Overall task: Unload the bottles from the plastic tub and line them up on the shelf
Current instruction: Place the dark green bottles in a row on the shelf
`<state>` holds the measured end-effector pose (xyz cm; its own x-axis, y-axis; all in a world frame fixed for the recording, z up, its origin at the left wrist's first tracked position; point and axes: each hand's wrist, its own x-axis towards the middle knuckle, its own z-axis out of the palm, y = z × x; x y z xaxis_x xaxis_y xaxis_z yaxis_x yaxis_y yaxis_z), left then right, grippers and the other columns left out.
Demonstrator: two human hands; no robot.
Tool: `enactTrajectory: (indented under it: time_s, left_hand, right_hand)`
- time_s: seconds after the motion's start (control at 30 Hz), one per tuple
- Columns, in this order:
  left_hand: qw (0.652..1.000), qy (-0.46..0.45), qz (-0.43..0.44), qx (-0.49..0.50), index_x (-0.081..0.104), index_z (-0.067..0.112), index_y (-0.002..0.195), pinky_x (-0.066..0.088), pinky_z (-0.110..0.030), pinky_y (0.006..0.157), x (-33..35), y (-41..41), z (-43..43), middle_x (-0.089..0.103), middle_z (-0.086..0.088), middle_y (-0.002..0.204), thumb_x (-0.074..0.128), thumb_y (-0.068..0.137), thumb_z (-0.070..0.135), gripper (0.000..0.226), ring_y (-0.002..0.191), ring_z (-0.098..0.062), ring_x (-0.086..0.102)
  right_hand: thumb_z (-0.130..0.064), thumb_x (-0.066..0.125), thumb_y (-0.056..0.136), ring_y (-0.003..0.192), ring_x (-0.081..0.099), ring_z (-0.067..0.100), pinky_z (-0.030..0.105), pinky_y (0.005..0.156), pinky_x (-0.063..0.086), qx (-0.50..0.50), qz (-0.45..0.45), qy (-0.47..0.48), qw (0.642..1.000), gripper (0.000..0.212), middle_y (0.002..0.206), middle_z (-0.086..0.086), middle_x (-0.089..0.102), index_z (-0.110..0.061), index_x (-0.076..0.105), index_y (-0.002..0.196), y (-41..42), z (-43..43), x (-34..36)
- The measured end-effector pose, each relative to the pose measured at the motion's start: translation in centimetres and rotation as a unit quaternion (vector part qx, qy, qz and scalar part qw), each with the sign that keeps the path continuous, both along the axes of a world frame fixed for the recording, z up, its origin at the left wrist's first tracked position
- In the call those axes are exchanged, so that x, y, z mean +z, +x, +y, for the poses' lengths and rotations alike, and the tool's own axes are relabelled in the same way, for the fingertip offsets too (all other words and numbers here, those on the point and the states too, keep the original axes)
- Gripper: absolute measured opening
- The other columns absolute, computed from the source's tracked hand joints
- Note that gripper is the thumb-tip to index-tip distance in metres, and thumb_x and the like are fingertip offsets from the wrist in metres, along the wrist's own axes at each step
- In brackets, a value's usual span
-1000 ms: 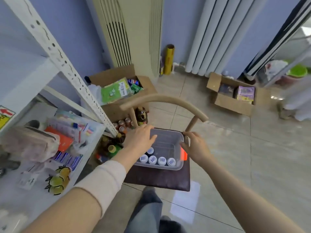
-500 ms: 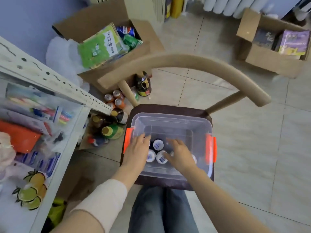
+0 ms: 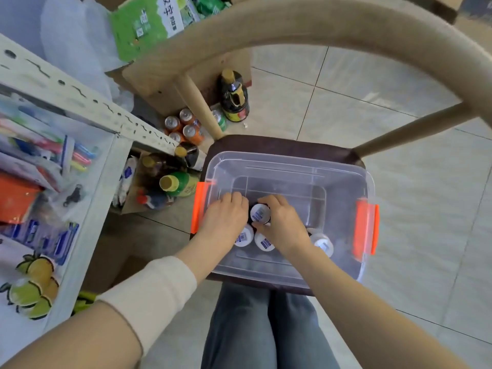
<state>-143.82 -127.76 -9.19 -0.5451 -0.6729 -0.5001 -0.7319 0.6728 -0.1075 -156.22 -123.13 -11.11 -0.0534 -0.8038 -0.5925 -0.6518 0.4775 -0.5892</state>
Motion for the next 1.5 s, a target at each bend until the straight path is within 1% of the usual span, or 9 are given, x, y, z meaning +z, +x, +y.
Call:
enactTrajectory:
  time_s: [0.2, 0.33, 0.4, 0.5, 0.63, 0.77, 0.87, 1.07, 1.5]
  left_hand:
    - [0.998, 0.002, 0.065, 0.026, 0.064, 0.017, 0.064, 0.037, -0.018, 0.037, 1.6, -0.2, -0.4, 0.061, 0.002, 0.059, 0.087, 0.028, 0.017, 0.042, 0.053, -0.012, 0.060]
    - [0.970, 0.073, 0.163, 0.164, 0.047, 0.011, 0.128, 0.040, -0.028, 0.094, 5.4, 0.2, -0.7, 0.052, -0.009, 0.124, 0.061, 0.084, 0.014, 0.047, 0.118, -0.025, 0.047]
    - [0.940, 0.128, 0.226, 0.222, 0.042, 0.012, 0.133, 0.032, -0.030, 0.102, 8.7, 0.5, -0.7, 0.044, -0.009, 0.130, 0.056, 0.087, 0.016, 0.048, 0.125, -0.026, 0.040]
    - [0.897, 0.123, 0.333, 0.264, 0.047, 0.014, 0.129, 0.037, -0.029, 0.100, 14.7, 1.3, 0.0, 0.046, -0.008, 0.128, 0.062, 0.084, 0.016, 0.048, 0.119, -0.021, 0.048]
    - [0.839, 0.104, 0.431, 0.314, 0.052, 0.020, 0.127, 0.049, -0.034, 0.094, 22.7, 3.1, 1.8, 0.050, -0.004, 0.123, 0.066, 0.081, 0.016, 0.048, 0.108, -0.018, 0.056]
    - [0.788, 0.082, 0.498, 0.352, 0.055, 0.025, 0.124, 0.046, -0.003, 0.075, 29.9, 5.2, 4.8, 0.056, 0.004, 0.115, 0.066, 0.082, 0.015, 0.045, 0.090, -0.005, 0.058]
    - [0.753, 0.051, 0.534, 0.381, 0.056, 0.034, 0.117, 0.046, -0.003, 0.069, 34.7, 7.4, 8.1, 0.063, 0.006, 0.106, 0.068, 0.080, 0.017, 0.042, 0.083, -0.003, 0.060]
    - [0.703, -0.037, 0.574, 0.419, 0.057, 0.042, 0.108, 0.048, -0.011, 0.068, 43.9, 12.5, 15.6, 0.064, 0.018, 0.094, 0.069, 0.079, 0.027, 0.035, 0.069, 0.002, 0.057]
    - [0.666, -0.226, 0.553, 0.447, 0.057, 0.044, 0.107, 0.045, -0.007, 0.066, 59.3, 29.3, 25.9, 0.060, 0.026, 0.094, 0.065, 0.079, 0.031, 0.032, 0.075, 0.012, 0.058]
  right_hand:
    - [-0.016, 0.062, 0.080, 0.099, 0.059, 0.034, 0.039, 0.080, 0.048, -0.045, 0.048, -0.025, 0.998, 0.040, 0.113, 0.014, 0.061, -0.008, 0.051, 0.118, -1.5, -0.6, 2.7]
    - [-0.021, 0.068, 0.077, 0.100, 0.062, 0.029, 0.036, 0.080, 0.050, -0.101, 0.051, -0.050, 0.992, 0.042, 0.105, 0.011, 0.068, -0.012, 0.056, 0.116, -3.7, -1.0, 7.6]
    - [-0.019, 0.071, 0.074, 0.099, 0.063, 0.026, 0.030, 0.081, 0.049, -0.133, 0.048, -0.074, 0.987, 0.041, 0.105, 0.009, 0.069, -0.012, 0.060, 0.113, -4.7, -1.1, 10.8]
    - [-0.013, 0.074, 0.069, 0.095, 0.063, 0.024, 0.009, 0.074, 0.039, -0.139, 0.054, -0.143, 0.978, 0.039, 0.108, 0.010, 0.065, -0.007, 0.064, 0.107, -5.8, -1.3, 16.1]
    - [-0.013, 0.073, 0.071, 0.082, 0.057, 0.014, 0.009, 0.070, 0.040, -0.133, 0.045, -0.194, 0.971, 0.039, 0.113, 0.009, 0.064, -0.009, 0.064, 0.109, -5.9, -1.0, 24.0]
    - [-0.015, 0.071, 0.075, 0.082, 0.055, 0.011, 0.003, 0.061, 0.037, -0.080, 0.040, -0.249, 0.964, 0.039, 0.112, 0.004, 0.064, -0.012, 0.063, 0.113, -4.7, -0.1, 31.5]
    - [-0.017, 0.072, 0.075, 0.078, 0.056, 0.011, -0.005, 0.059, 0.036, -0.040, 0.029, -0.299, 0.953, 0.037, 0.097, -0.002, 0.064, -0.012, 0.064, 0.111, -3.0, 0.8, 36.8]
    - [-0.030, 0.072, 0.074, 0.085, 0.067, 0.019, 0.032, 0.083, 0.054, 0.042, -0.029, -0.365, 0.929, 0.039, 0.096, 0.002, 0.069, -0.016, 0.066, 0.109, 2.6, 3.2, 46.3]
    - [-0.032, 0.070, 0.076, 0.060, 0.063, 0.010, 0.030, 0.067, 0.060, 0.206, -0.158, -0.427, 0.866, 0.035, 0.094, -0.008, 0.063, -0.019, 0.065, 0.108, 23.8, 7.3, 63.0]
